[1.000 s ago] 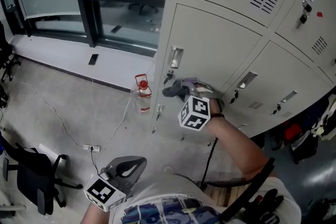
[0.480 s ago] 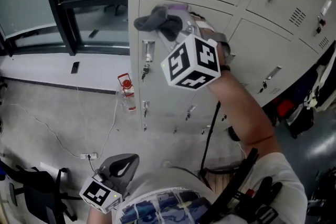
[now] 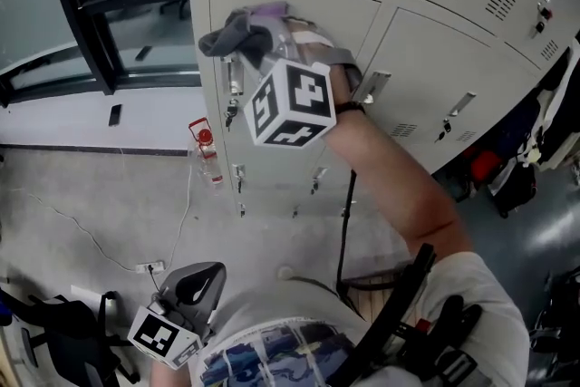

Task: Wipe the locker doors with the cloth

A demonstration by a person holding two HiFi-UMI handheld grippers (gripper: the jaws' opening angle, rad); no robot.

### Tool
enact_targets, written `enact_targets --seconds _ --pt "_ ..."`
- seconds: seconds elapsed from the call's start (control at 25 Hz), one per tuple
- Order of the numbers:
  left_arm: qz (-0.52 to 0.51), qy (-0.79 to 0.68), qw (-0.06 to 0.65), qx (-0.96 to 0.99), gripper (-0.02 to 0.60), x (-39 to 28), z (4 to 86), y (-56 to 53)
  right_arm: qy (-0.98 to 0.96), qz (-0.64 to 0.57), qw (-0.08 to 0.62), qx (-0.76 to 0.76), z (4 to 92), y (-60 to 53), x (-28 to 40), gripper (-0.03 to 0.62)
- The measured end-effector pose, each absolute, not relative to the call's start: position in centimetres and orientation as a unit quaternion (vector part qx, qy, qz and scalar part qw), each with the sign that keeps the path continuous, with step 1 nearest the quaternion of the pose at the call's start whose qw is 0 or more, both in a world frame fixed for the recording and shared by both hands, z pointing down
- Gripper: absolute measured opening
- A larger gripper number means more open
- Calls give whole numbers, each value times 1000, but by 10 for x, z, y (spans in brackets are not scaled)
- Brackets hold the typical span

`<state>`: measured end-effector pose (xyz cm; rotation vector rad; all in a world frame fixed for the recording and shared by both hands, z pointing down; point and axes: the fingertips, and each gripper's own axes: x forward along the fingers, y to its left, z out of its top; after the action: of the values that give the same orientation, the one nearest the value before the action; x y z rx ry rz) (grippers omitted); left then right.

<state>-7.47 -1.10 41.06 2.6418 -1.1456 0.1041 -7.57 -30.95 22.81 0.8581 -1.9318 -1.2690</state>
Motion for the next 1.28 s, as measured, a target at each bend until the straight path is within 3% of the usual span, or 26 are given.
enact_targets --seconds 0.88,1.04,1.28 --pt "40 -396 136 907 2 -70 413 -15 -789 -373 432 229 422 -311 -66 110" --pt "38 -398 136 906 2 -72 413 -14 -800 -357 425 228 392 -298 -66 112" --pt "36 -395 129 909 2 -71 412 -13 -793 -415 353 272 285 -287 -76 112"
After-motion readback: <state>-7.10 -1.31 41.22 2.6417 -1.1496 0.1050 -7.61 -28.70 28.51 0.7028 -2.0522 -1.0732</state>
